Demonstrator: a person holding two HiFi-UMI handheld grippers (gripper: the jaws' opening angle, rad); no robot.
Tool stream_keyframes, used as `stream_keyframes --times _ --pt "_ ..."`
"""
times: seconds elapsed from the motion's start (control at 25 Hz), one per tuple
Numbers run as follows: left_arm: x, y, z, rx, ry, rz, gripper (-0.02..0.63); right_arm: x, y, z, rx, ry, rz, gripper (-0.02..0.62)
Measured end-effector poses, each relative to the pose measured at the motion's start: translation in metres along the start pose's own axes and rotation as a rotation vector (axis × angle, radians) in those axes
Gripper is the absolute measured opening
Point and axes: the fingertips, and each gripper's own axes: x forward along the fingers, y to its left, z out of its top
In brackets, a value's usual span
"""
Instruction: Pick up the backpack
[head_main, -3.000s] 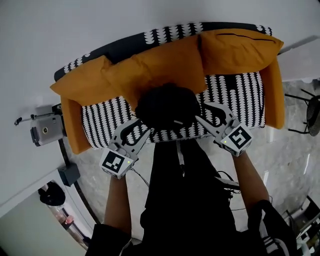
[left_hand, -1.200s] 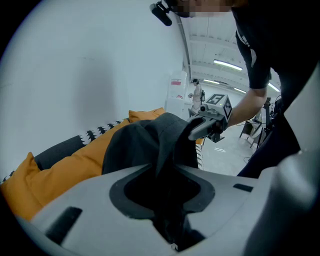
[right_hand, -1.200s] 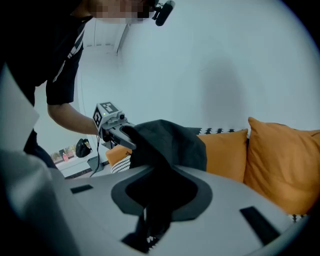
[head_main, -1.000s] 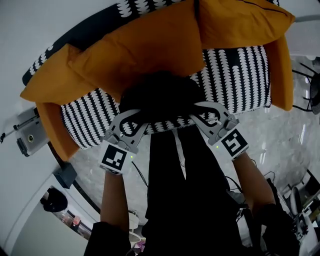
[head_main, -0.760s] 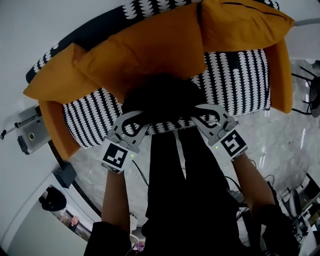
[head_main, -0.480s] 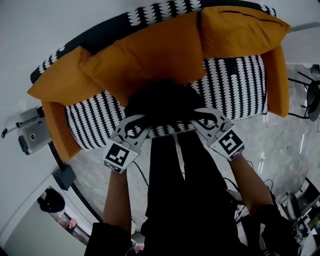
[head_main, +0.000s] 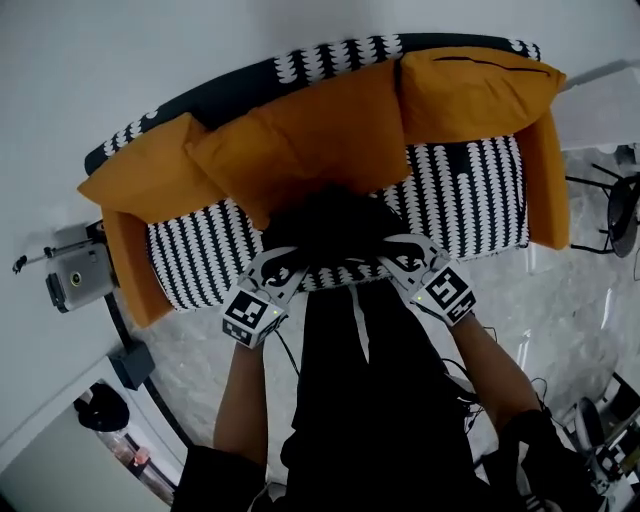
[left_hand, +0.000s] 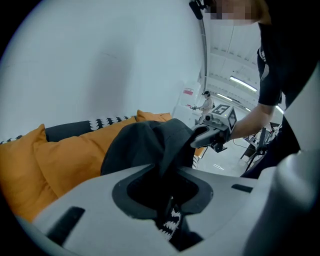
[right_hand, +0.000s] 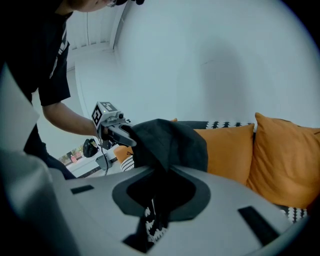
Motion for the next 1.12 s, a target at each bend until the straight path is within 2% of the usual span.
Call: stream_keyframes --times 0.36,0.68,1.12 --pt "-0.012 -0.015 -0.008 -0.051 0.037 0.0 0.075 -0.008 0.012 0.004 -0.012 0.034 0.021 0.055" --pt "-0.012 -0.031 0.001 -0.104 0.006 -0.011 0.066 -0.027 0.011 0.019 -0.031 0.05 0.011 0.054" --pt "-0.023 -0.052 0.041 -0.062 -0.045 -0.023 0.063 -0.062 0.013 0.045 -0.039 0.013 0.003 0.054"
